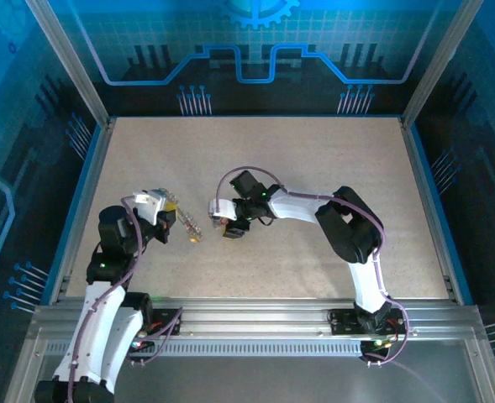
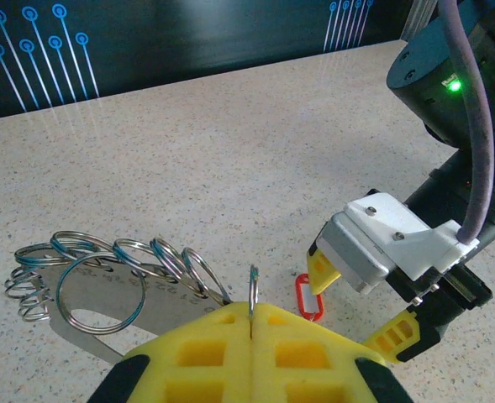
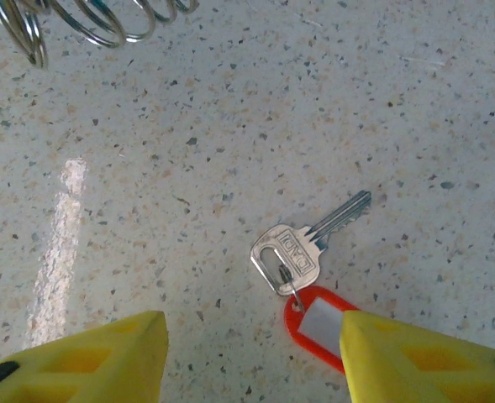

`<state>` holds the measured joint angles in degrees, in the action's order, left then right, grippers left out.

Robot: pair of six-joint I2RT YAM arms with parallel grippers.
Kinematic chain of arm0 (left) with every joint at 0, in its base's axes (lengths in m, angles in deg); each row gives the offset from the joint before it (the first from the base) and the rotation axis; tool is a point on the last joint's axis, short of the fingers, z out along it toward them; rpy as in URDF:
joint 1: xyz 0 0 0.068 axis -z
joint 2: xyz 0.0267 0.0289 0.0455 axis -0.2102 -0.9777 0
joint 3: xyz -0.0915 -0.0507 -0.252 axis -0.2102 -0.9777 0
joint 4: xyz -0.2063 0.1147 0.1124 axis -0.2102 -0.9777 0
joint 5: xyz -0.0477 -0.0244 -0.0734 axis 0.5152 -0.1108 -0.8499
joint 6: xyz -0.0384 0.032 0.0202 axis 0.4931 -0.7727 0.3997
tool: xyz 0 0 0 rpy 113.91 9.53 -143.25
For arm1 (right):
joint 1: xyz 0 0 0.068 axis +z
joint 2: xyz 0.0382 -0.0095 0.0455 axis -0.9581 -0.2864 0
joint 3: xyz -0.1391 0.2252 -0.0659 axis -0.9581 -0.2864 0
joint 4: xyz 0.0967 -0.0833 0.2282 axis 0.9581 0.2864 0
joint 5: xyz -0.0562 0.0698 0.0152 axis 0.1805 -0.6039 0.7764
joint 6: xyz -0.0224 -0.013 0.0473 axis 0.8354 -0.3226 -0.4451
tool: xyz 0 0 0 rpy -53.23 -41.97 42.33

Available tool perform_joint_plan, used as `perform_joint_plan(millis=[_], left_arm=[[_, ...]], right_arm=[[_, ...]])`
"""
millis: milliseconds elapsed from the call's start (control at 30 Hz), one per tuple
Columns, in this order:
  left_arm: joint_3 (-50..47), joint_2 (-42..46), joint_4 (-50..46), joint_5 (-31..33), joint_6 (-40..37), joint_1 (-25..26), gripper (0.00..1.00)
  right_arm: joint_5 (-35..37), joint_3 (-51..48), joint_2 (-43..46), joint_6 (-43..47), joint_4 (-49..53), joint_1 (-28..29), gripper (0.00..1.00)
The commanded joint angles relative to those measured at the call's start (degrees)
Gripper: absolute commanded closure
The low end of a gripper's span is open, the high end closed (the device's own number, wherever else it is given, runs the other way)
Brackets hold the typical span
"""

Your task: Put the keys on the keyring

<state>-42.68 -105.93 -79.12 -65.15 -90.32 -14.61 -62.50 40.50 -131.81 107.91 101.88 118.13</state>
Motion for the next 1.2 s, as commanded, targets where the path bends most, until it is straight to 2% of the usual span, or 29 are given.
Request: perform_joint_plan(millis=[0,100,367,500,633,833,967,1033,1100,1167], left_arm=[[0.3,1.0,1.4,-0.5,0.0,-0.6,1.00],[0.3,0.8,1.5,-0.3,0.1,-0.6,1.00],[0.5,0.1,1.4,-1.7,0.2,-0.9,1.00],[0.8,-0.6,1.4,-2.6,0.2,-1.0,1.00],[0.7,-0.6,1.7,-2.4,0.3,-1.1,1.00],[0.6,-0.5,1.8,-3.2,0.3,-1.1,1.00],[0.4,-0.3,2.2,-4.1,0.2,-1.1,1.00],[0.2,-0.3,2.4,-5.2,0.0,-1.2,1.00],[0.3,-0.3,2.4,-7.4,-1.0,-1.1,1.00],[0.7,-0.2,2.5,-9.9,-2.6,-1.1,1.00]], right_arm=[[1.5,2.9,-2.4,2.2,0.9,1.4,0.43],[1.5,4.4,-3.2,2.8,2.9,1.4,0.50],[3.8,5.3,-4.4,3.3,4.8,1.4,0.59],[4.5,5.4,-4.5,3.0,4.7,1.3,0.60],[4.8,6.2,-5.1,3.1,5.4,1.4,0.66],[2.9,5.4,-4.1,2.5,3.9,1.5,0.81],[2.2,4.9,-3.5,1.8,3.0,1.5,0.86],[1.7,4.1,-2.8,1.1,2.3,1.5,0.87],[1.0,3.0,-1.9,0.2,1.4,1.4,0.94],[0.7,2.1,-0.9,-1.3,1.1,1.4,0.96]])
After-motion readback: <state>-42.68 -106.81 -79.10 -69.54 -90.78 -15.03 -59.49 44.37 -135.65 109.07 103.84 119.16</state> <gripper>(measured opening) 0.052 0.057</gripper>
